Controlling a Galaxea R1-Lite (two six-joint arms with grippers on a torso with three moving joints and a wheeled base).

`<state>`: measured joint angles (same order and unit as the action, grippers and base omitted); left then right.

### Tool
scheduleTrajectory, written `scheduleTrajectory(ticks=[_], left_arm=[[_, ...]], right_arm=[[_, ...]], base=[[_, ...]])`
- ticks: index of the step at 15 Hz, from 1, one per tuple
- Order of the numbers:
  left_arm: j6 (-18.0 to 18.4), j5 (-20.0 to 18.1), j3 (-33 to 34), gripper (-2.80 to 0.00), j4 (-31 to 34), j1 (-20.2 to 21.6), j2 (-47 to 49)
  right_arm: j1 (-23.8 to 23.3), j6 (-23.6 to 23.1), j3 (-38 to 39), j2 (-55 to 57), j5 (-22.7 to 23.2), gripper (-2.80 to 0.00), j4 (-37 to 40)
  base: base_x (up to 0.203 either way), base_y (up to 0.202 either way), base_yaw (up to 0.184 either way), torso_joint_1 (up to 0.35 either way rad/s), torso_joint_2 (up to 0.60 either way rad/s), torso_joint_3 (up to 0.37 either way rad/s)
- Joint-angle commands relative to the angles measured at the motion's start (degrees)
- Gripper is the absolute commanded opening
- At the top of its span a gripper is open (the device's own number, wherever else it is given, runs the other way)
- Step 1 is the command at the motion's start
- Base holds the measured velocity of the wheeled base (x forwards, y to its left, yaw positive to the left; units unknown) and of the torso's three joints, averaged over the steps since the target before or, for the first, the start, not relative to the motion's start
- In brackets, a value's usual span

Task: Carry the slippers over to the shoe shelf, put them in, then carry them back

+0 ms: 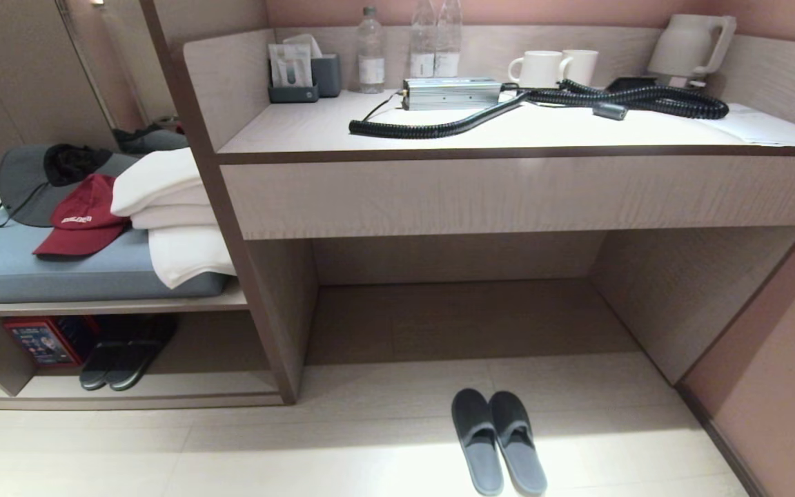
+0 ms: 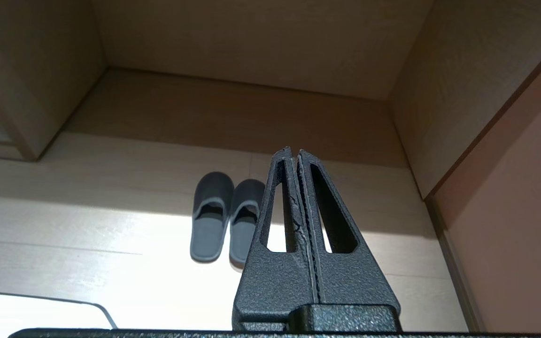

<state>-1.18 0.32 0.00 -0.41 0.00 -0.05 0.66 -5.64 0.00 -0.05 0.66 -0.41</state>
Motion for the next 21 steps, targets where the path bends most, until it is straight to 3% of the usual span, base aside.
scheduleTrajectory(ticks=[1, 10, 17, 21], left_arm=[[-0.05, 0.03, 0.00, -2.80, -0.02, 0.00, 0.05], [0.66, 0.12, 0.00, -2.80, -0.20, 0.09, -0.04], [0.22, 0.03, 0.00, -2.80, -0.02, 0.00, 0.05], [0.13, 0.03, 0.00, -2.80, -0.02, 0.00, -0.02]], right_arm=[[0.04, -0.07, 0.00, 0.05, 0.04, -2.80, -0.02], [0.04, 0.02, 0.00, 0.05, -0.04, -2.80, -0.02], [0.04, 0.13, 0.00, 0.05, 0.02, -2.80, -0.02], [0.03, 0.28, 0.00, 0.05, 0.03, -2.80, -0.02]], base=[[0.000, 0.000, 0.000, 0.002, 0.00, 0.201], [0.000, 0.000, 0.000, 0.004, 0.00, 0.194], [0.000, 0.000, 0.000, 0.001, 0.00, 0.019], [-0.001, 0.124, -0.003, 0.002, 0.00, 0.004]])
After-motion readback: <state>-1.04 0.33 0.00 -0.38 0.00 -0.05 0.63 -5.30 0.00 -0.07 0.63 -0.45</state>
